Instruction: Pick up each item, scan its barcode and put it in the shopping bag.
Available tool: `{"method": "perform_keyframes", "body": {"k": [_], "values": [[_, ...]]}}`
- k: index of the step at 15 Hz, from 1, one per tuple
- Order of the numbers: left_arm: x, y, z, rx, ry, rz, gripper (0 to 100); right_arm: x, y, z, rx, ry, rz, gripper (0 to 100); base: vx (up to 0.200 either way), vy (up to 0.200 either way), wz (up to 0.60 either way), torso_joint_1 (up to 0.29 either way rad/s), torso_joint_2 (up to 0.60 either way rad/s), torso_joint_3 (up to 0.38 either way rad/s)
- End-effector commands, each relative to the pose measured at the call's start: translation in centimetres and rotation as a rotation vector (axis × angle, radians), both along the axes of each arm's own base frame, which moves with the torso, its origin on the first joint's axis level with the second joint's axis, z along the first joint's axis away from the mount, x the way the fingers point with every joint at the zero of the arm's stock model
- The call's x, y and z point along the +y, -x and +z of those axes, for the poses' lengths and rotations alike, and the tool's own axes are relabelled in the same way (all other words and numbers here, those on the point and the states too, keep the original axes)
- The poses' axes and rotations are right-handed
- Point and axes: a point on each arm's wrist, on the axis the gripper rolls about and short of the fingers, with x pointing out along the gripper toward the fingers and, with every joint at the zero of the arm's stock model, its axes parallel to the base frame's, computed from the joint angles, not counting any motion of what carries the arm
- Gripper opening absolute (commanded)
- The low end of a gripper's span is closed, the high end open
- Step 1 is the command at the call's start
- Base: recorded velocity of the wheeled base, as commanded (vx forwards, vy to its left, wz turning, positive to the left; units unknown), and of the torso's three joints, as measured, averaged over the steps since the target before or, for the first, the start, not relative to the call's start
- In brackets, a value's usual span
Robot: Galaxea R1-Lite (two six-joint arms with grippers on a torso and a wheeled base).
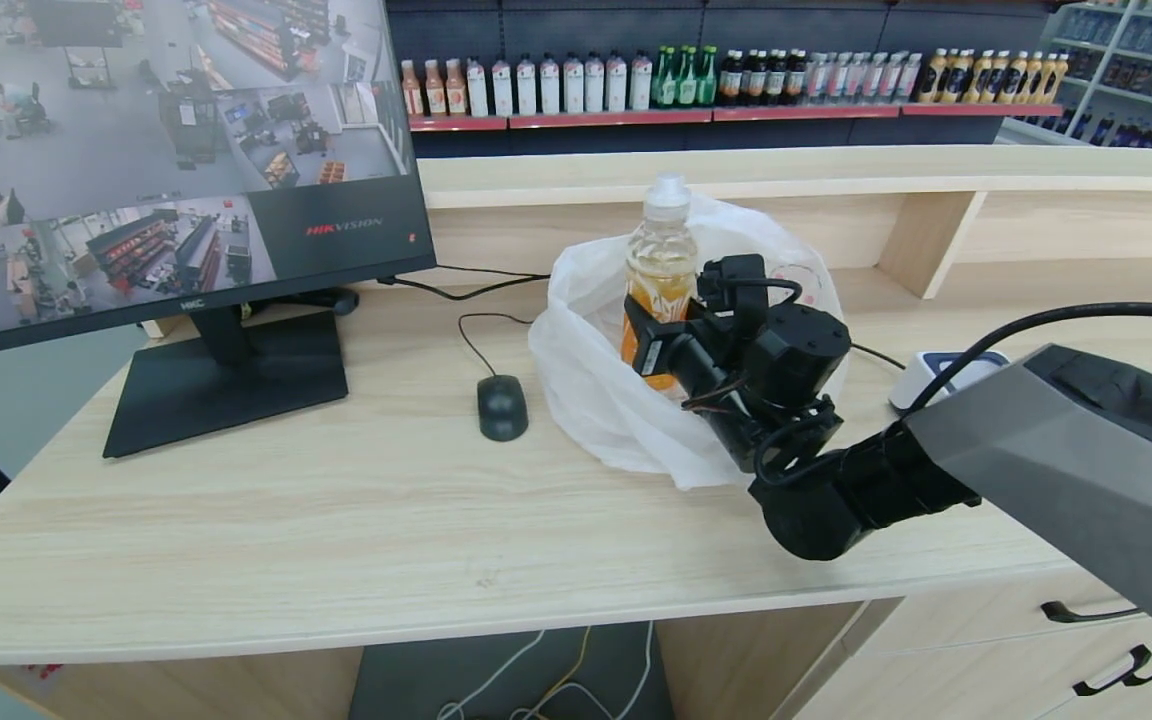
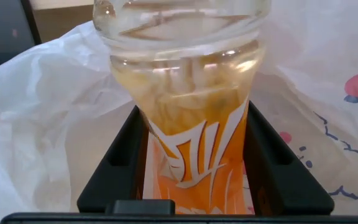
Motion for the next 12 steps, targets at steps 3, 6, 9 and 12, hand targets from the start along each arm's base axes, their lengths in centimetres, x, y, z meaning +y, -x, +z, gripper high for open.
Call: {"method": "perform_keyframes", "body": {"k": [3,6,9,12], "values": [[0.0,0.0,0.0,0.000,0.000,0.000,100,0.0,0.2,-0.3,0.012,0.009,0.001,0,0.000,0.000,0.00,0.000,0.00,0.000],[0.0,0.0,0.0,0.000,0.000,0.000,100,0.0,0.3,-0.4,0.015,0.009,-0.002,100,0.000,0.000,0.00,0.000,0.00,0.000],[0.0,0.0,0.0,0.000,0.000,0.000,100,0.2,0.6,0.1,0.003,-0.004,-0.004,100,0.000,0.000,0.00,0.000,0.00,0.000],[0.0,0.0,0.0,0.000,0.000,0.000,100,-0.2,1.4,1.4,-0.024,-0.018,-0.004,100,0.000,0.000,0.00,0.000,0.00,0.000]]}}
